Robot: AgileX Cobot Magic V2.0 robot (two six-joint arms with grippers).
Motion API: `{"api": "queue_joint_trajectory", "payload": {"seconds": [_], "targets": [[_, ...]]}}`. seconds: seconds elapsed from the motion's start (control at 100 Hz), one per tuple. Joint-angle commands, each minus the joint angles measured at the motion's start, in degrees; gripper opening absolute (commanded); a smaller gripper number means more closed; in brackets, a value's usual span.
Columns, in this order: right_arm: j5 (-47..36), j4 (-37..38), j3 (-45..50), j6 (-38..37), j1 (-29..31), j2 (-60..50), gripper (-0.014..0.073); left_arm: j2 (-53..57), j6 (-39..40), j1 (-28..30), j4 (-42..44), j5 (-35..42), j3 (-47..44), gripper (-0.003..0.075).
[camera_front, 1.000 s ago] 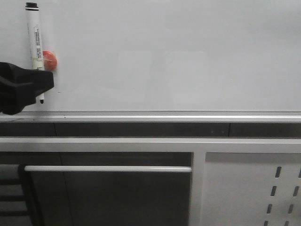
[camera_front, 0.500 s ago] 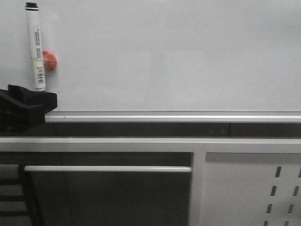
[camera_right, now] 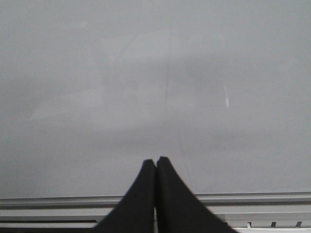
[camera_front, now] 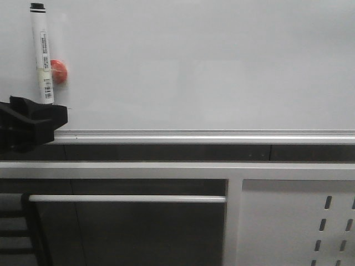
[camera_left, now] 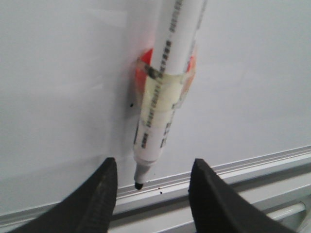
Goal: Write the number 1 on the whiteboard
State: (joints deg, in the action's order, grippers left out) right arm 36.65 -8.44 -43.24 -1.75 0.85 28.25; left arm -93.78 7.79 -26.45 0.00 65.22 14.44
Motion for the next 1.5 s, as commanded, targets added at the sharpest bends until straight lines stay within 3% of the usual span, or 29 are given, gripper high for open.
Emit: {"api": "queue_joint_trajectory", "payload": {"seconds": [0.0,0.28,0.36,0.47,0.89,1.15,1.39,1.49], "targets": [[-4.5,-0.2,-2.1,0.5,0.3,0.9,-0.0071,1.2,0.4,-0.6,-0.6,12.9,1.9,0.0306],[-4.5,-0.2,-2.1,0.5,0.3,0.9,-0.0071,1.2,-0.1,-0.6,-0.6,12.9,4.2,0.0273],[-4.5,-0.2,-2.1,0.5,0.3,0.9,-0.0071,1.2,-0.1,-0.6,-0.6,12.9,4.1,0.0193],[-4.5,-0.2,-2.1,0.5,0.3,0.9,-0.0071,1.2,-0.1,-0.6,0.0,12.9,4.1,-0.0020],[-4.3,-2.4,-1.0,0.5,0.3,0.9,-0.0071,3.6,-0.1,-0.6,6.2,12.9,-1.0,-0.0017],[1.2,-15.0,0.3,1.8,0.3,1.6,-0.0071,8.5,-0.6,-0.3,17.7,12.9,-6.7,-0.0018],[11.9,-37.6,0.3,24.3,0.3,4.7,-0.0071,10.1,-0.6,-0.3,20.3,12.9,-11.7,-0.0017],[12.4,-42.0,0.3,31.4,0.3,6.3,-0.0071,10.1,-0.6,-0.3,22.4,12.9,-12.7,-0.0017]]}}
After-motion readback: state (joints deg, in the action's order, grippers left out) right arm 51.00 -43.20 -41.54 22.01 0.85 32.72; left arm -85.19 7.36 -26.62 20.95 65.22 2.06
